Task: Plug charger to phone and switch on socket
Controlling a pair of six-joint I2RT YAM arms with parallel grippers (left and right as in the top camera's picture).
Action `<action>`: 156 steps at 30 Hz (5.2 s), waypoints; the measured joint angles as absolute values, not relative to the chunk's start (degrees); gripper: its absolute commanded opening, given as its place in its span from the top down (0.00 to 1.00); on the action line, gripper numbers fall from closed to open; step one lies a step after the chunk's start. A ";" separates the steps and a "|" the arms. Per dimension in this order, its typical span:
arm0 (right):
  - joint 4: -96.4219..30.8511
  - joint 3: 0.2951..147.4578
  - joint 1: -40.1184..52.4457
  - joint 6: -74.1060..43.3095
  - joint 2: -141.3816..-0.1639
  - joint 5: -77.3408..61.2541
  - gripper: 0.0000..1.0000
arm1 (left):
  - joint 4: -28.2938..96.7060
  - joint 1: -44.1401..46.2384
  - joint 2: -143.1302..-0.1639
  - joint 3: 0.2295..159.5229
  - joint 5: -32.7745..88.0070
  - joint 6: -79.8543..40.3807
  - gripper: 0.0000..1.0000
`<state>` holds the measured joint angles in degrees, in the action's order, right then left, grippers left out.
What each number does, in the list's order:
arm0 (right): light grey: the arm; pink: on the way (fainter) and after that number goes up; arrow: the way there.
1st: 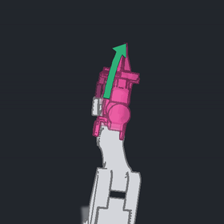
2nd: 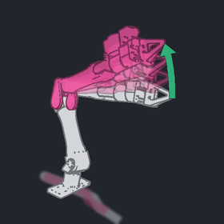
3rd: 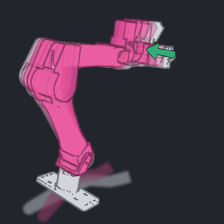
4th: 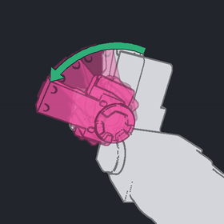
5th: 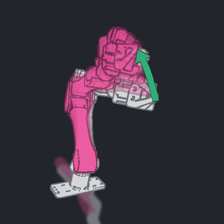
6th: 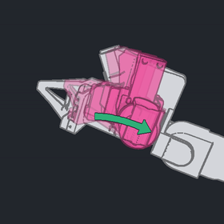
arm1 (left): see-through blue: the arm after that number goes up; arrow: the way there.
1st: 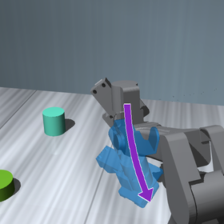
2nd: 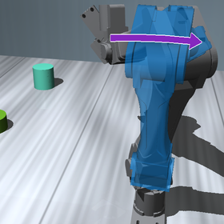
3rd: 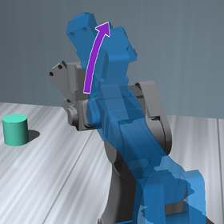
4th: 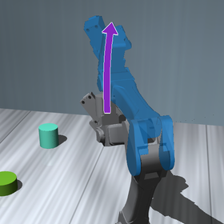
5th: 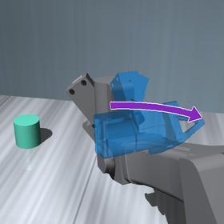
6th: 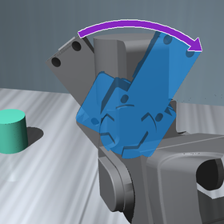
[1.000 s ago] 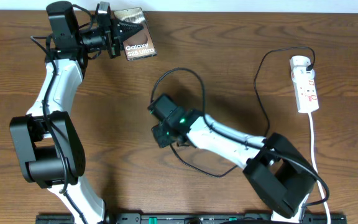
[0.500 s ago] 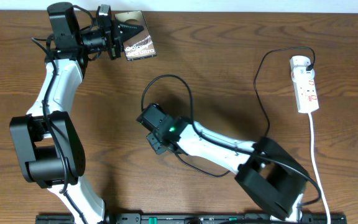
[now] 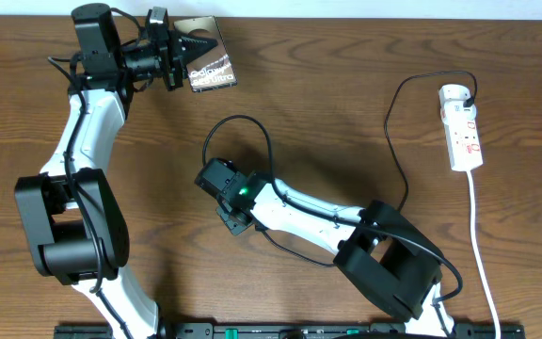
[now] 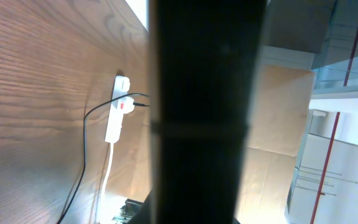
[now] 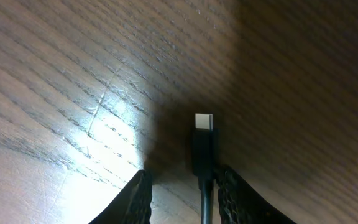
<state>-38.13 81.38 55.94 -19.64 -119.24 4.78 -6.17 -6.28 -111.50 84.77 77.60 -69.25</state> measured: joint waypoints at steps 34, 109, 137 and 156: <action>-39.94 81.56 49.34 -23.16 -119.35 -2.90 0.99 | -6.17 -6.28 -111.50 84.77 77.62 -69.25 0.93; -29.17 79.92 20.53 -23.33 -97.97 -55.92 0.99 | -6.22 2.76 -111.50 84.77 67.26 -62.65 0.93; -27.33 79.92 21.50 -27.53 -97.97 -52.97 0.99 | -6.22 4.84 -111.50 84.77 67.11 -61.21 0.93; -27.05 79.92 22.76 -28.53 -99.29 -52.69 0.99 | -6.22 5.87 -111.50 84.77 67.09 -60.93 0.93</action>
